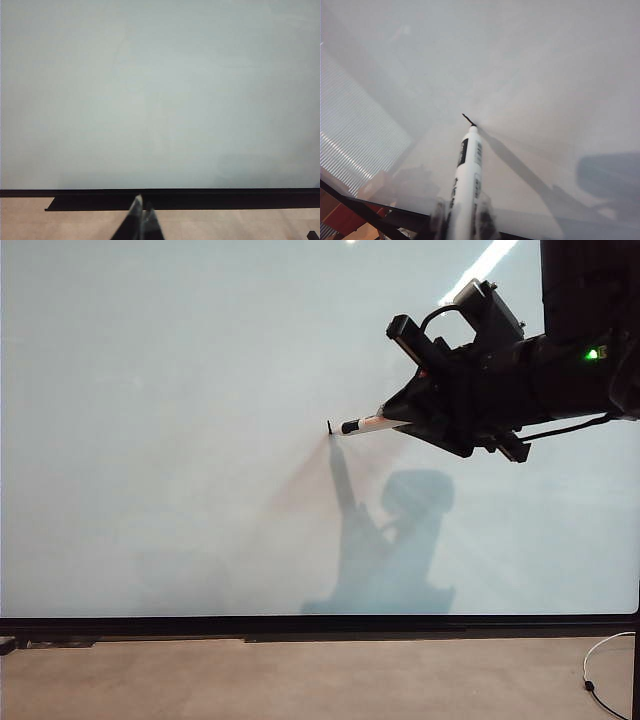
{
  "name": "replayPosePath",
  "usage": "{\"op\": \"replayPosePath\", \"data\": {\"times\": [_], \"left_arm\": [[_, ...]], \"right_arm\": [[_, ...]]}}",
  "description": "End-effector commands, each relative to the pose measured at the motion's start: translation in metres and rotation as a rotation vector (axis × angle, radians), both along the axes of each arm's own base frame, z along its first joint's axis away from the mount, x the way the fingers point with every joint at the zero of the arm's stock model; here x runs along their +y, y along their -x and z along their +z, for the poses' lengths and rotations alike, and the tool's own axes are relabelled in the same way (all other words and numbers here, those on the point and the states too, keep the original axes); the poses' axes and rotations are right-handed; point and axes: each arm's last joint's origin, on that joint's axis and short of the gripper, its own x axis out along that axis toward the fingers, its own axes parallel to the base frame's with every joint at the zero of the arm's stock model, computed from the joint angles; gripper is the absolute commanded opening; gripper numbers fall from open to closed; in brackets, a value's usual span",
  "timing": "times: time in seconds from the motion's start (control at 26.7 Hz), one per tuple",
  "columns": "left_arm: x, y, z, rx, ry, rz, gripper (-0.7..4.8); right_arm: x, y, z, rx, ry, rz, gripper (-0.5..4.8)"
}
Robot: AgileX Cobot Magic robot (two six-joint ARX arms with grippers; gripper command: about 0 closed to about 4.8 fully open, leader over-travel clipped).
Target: Pick up the pen on the shelf to the right of the whiteboard and draw a check mark.
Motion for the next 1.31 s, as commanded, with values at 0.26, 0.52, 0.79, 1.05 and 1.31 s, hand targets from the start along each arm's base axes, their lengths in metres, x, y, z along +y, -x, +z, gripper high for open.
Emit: {"op": "replayPosePath", "data": {"times": [0.26, 0.52, 0.79, 1.05, 1.31], "left_arm": [[0.0, 0.0, 0.002, -0.015, -0.005, 0.0, -0.04], [0.0, 0.0, 0.002, -0.015, -0.005, -0.001, -0.04], [0.0, 0.0, 0.002, -0.015, -0.005, -0.001, -0.04], [0.0, 0.0, 0.002, -0.015, -0.005, 0.0, -0.04], [0.0, 0.0, 0.002, -0.015, -0.005, -0.001, -0.04]], "right_arm": [[-0.003, 0.001, -0.002, 0.012, 0.006, -0.062, -0.06], [-0.004, 0.002, -0.006, 0.034, 0.019, -0.089, -0.06], [-0.005, 0.002, -0.01, 0.067, 0.043, -0.113, -0.06], [-0.005, 0.002, -0.011, 0.05, 0.077, -0.114, -0.06], [-0.005, 0.002, -0.012, 0.005, 0.16, -0.107, -0.06]]}}
